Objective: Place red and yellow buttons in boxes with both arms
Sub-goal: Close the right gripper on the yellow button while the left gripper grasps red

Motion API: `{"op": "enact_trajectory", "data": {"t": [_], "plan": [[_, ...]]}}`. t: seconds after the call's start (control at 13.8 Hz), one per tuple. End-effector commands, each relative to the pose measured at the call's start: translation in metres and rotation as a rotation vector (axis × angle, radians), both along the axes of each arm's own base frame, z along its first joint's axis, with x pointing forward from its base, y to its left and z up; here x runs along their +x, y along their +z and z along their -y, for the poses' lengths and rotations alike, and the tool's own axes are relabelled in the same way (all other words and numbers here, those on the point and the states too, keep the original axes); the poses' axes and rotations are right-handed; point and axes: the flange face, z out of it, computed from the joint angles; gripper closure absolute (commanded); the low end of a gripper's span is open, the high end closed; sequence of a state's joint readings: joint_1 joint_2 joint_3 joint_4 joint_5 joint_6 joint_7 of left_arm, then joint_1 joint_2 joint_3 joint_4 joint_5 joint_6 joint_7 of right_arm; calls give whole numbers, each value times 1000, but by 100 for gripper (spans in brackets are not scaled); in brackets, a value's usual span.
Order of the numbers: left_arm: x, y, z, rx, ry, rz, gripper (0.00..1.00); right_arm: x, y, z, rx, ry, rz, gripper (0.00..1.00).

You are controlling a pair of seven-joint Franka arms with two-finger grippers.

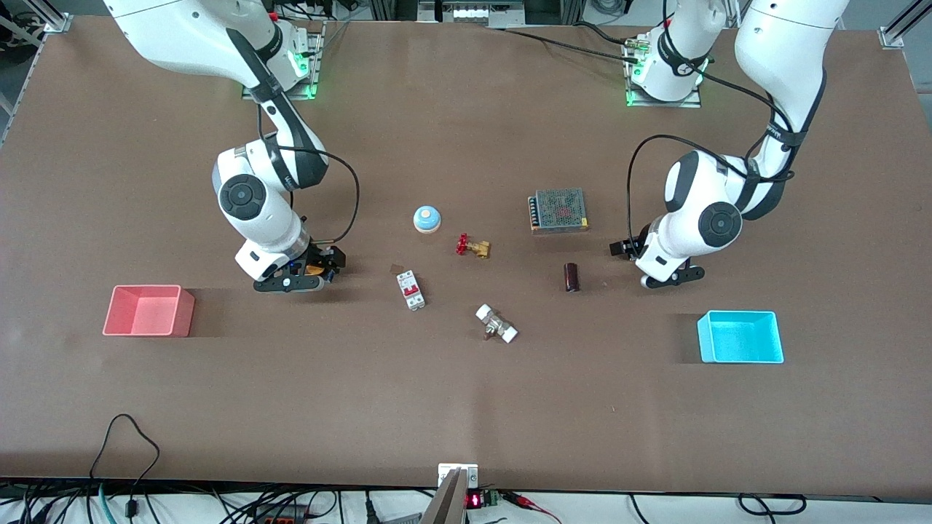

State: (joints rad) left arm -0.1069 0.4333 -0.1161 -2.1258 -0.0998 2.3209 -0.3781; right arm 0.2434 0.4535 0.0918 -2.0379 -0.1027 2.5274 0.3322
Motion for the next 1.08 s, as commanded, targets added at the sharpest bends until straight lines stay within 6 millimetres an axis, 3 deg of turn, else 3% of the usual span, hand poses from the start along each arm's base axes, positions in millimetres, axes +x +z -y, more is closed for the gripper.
{"op": "enact_trajectory", "data": {"t": [0.0, 0.58, 0.79, 1.01], "plan": [[2, 1, -10, -7, 3, 12, 0, -1, 0, -3, -4, 1, 13, 9], [-2, -1, -18, -8, 29, 2, 0, -1, -1, -3, -5, 1, 12, 41], [-5, -6, -17, -9, 30, -8, 0, -1, -1, -3, -5, 4, 12, 59], [-7, -7, -17, -8, 28, -14, 0, -1, -1, -3, -6, 4, 11, 66]]}}
